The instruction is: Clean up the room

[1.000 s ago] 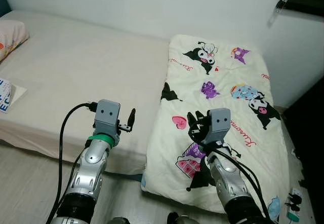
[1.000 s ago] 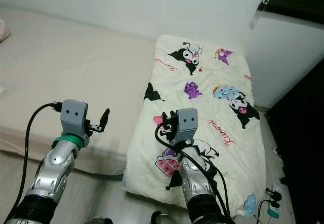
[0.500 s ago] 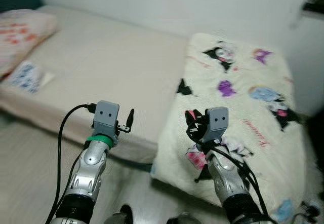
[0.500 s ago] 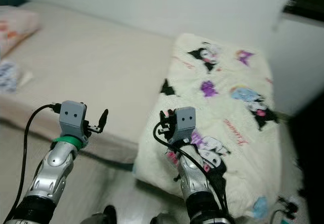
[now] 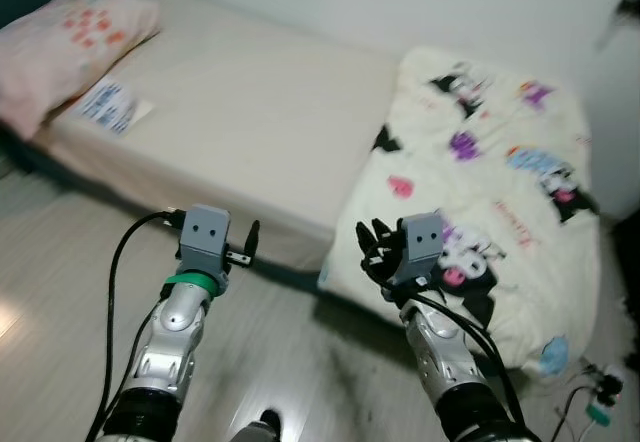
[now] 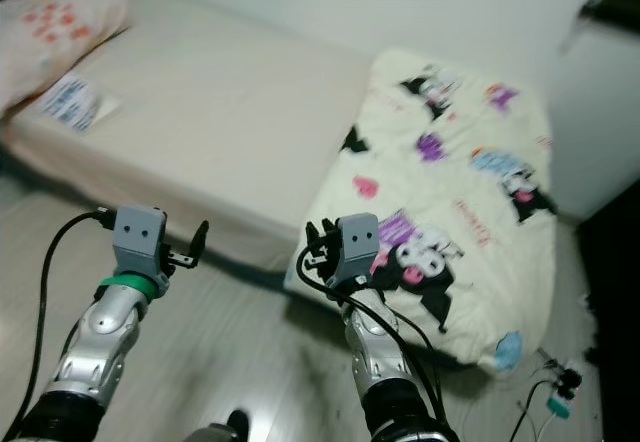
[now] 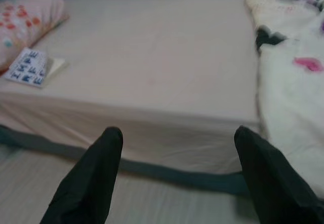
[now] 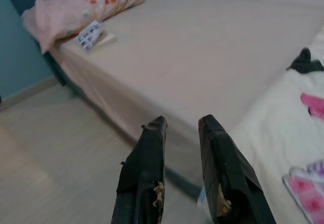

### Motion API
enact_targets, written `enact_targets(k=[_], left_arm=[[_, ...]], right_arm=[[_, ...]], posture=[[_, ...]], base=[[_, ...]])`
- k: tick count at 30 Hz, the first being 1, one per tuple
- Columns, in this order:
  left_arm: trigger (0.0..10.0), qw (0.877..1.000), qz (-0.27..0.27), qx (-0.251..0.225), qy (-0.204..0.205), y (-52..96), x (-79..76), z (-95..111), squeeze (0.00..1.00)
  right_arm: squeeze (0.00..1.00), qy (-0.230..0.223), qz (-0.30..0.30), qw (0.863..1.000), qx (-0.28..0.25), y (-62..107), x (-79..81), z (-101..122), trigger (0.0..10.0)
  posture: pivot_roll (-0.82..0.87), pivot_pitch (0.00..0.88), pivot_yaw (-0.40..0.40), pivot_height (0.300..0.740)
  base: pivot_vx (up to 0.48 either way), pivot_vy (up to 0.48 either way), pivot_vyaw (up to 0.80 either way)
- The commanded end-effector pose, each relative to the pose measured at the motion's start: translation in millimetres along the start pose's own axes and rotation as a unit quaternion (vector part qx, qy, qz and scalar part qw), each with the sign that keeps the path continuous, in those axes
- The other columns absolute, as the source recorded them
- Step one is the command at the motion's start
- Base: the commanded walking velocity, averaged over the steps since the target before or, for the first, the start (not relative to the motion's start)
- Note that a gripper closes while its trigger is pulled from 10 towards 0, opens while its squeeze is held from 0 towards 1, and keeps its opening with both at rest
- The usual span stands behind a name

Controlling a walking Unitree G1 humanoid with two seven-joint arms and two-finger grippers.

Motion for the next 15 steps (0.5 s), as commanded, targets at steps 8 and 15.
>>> enact_targets(k=[8,15], left_arm=[[10.0,0.999,-0.014,0.040,-0.032,5.7,-3.3,-13.1,0.00],[10.0,0.998,-0.015,0.047,-0.037,5.3,-2.6,-14.5,0.00]], right_arm=[[0.00,-0.018,-0.008,1.000,0.023,8.5,-3.3,-13.8,10.0],[0.00,-0.022,-0.008,0.999,0.025,9.9,-3.9,-15.3,10.0]], posture=[[0.07,0.053,-0.022,0.740],[0.07,0.055,-0.022,0.740]], base=[[0.000,0.000,0.78],[0.000,0.000,0.77]])
Point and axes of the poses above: a point about 5 cm out from each wrist's last joint towards the gripper, its own y axis pointing back from the gripper into the wrist, its own z axis along the axis of the wrist's last joint, x = y × z, the point moved 2 cm from there along -y, pointing out of the wrist towards the gripper, and after that the axes turned 1 degree about -y, right-handed, at the moved point
